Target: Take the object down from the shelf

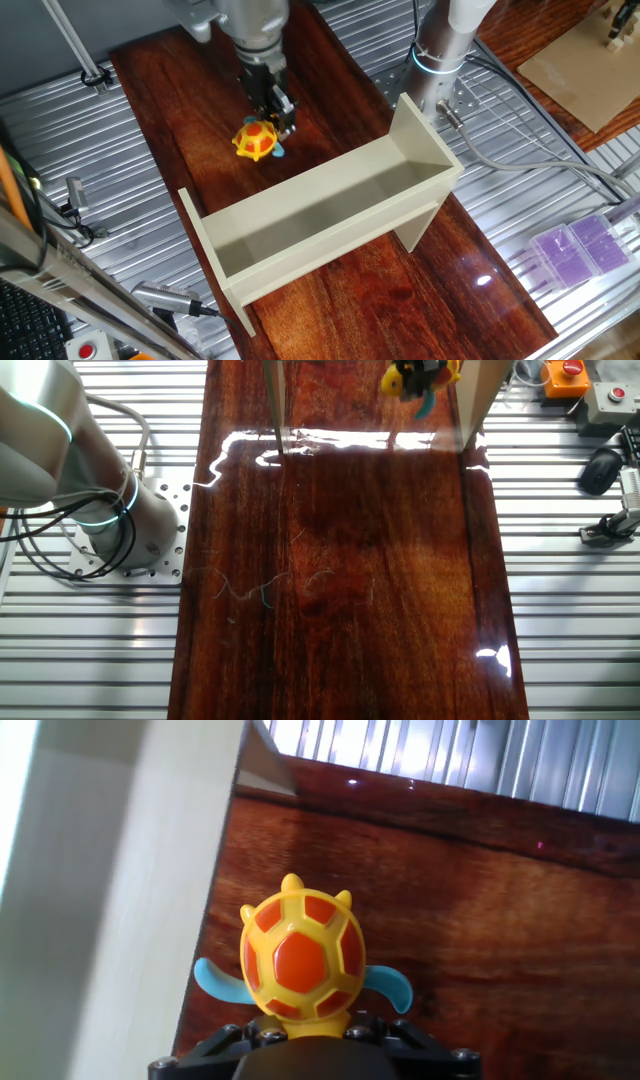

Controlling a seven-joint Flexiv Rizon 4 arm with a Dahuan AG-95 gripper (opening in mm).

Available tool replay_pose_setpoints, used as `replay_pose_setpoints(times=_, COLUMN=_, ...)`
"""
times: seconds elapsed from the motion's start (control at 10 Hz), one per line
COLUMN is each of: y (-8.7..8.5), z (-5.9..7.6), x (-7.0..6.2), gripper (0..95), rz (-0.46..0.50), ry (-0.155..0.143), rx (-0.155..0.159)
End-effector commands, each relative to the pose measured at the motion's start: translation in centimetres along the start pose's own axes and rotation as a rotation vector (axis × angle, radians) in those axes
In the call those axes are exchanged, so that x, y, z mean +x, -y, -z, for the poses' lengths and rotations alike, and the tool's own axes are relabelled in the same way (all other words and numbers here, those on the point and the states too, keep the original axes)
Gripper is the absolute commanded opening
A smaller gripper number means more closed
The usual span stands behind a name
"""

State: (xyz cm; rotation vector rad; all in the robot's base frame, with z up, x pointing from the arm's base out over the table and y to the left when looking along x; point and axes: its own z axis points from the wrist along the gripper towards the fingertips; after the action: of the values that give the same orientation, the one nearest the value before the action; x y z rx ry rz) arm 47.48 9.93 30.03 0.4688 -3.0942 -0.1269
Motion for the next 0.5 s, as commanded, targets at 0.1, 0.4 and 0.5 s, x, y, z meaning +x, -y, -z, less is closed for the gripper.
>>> replay_pose_setpoints(times=0.1, y=0.0, z=0.0, x=-0.1, gripper=0.0, rz=-0.022, ry=-0.006, rx=0.008)
replay_pose_setpoints(times=0.4, y=2.5, z=-1.0, x=-0.1, gripper=0.0, rz=-0.004, ry=-0.005, rx=0.011)
replay_pose_setpoints(times=0.5, y=4.3, z=-1.8, x=0.0, gripper=0.0, rz=0.02, ry=0.0, rx=0.009)
